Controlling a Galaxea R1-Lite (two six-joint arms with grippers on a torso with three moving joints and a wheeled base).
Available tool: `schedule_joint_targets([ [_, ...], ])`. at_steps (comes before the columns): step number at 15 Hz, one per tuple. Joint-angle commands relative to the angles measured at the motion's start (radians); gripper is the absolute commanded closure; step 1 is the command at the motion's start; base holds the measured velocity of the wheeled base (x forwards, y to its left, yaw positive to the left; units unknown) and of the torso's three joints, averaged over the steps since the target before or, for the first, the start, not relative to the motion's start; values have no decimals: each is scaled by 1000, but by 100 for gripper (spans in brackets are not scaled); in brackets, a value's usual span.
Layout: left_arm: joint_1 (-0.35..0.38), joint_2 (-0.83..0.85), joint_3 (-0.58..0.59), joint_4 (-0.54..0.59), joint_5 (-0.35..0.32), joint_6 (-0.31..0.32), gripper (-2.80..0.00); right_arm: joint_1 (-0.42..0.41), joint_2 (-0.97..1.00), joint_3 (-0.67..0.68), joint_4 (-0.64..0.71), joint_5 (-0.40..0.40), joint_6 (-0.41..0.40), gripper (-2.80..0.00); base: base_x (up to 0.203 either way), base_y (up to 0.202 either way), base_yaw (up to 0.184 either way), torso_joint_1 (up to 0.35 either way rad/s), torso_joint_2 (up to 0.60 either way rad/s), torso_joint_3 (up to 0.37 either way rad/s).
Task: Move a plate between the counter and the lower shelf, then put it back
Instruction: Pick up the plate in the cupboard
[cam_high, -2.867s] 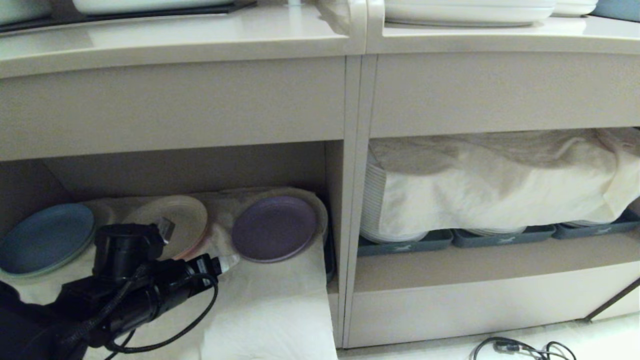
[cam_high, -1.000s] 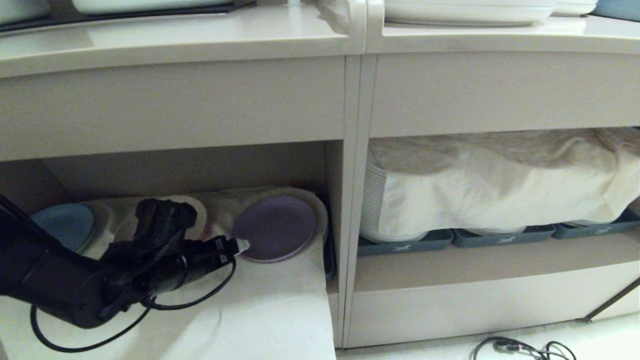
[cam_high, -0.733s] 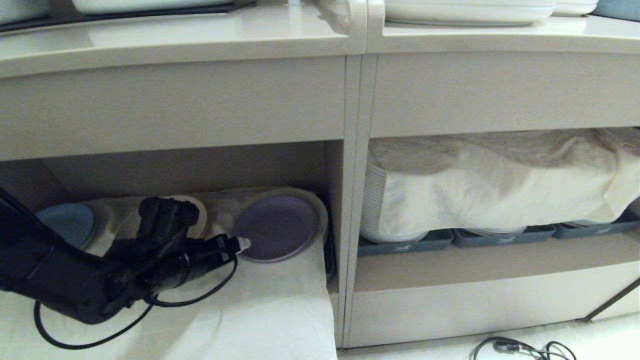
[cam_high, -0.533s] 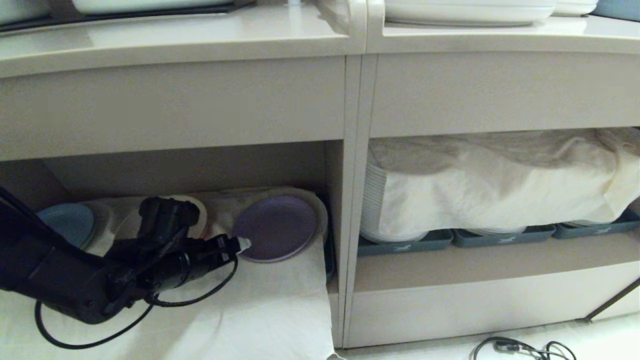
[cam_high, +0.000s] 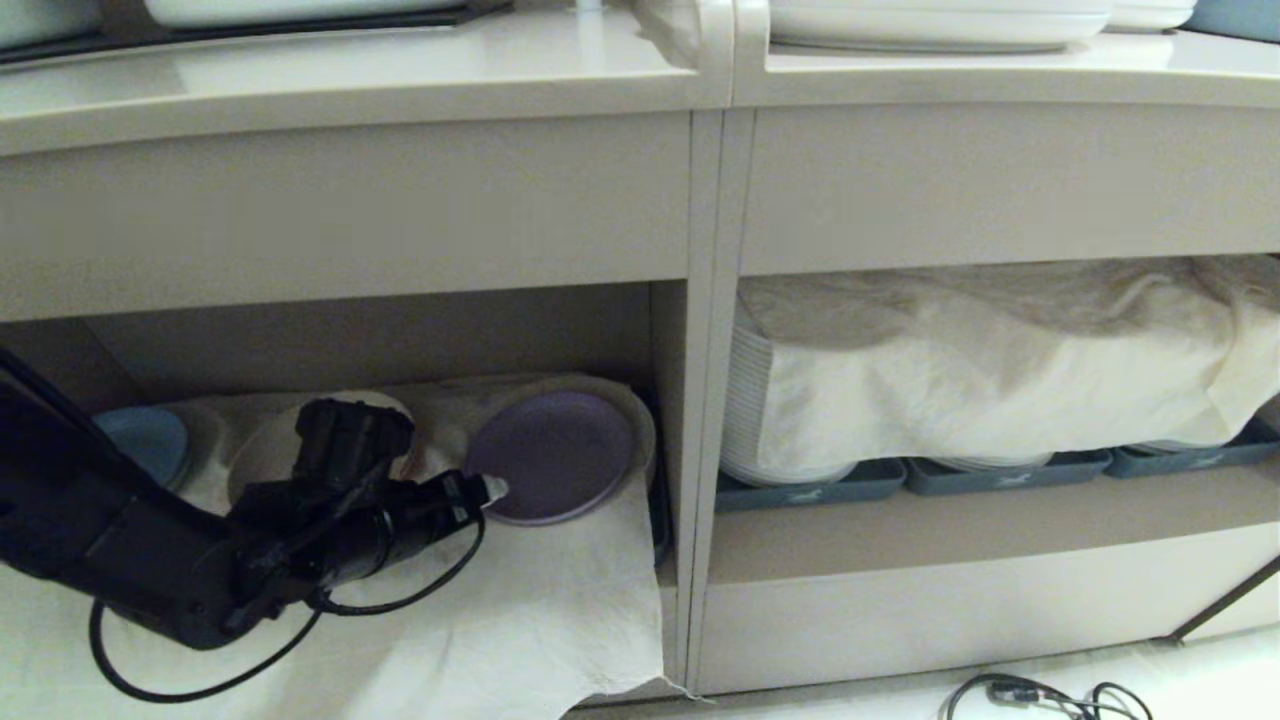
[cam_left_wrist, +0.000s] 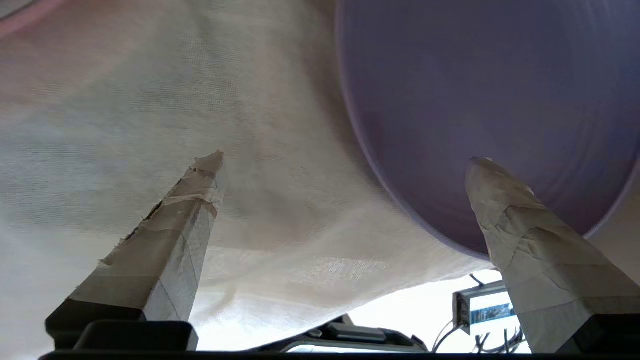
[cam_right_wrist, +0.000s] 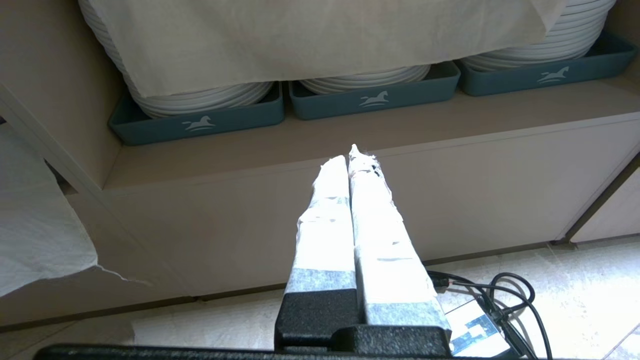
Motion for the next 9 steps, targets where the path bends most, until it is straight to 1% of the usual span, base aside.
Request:
schedule_joint_targets([
  [1,-13,21,-14,-9,18,-17,-280,1,0,-1,1,0,0,0,0,0,0,0,0,0],
  [2,-18,29,-26,-8,28,-30,-280,-1,0,0,-1,0,0,0,0,0,0,0,0,0],
  [9,-17,79,-61,-11,39,-45,-280,0,0,0,-1,0,0,0,0,0,0,0,0,0],
])
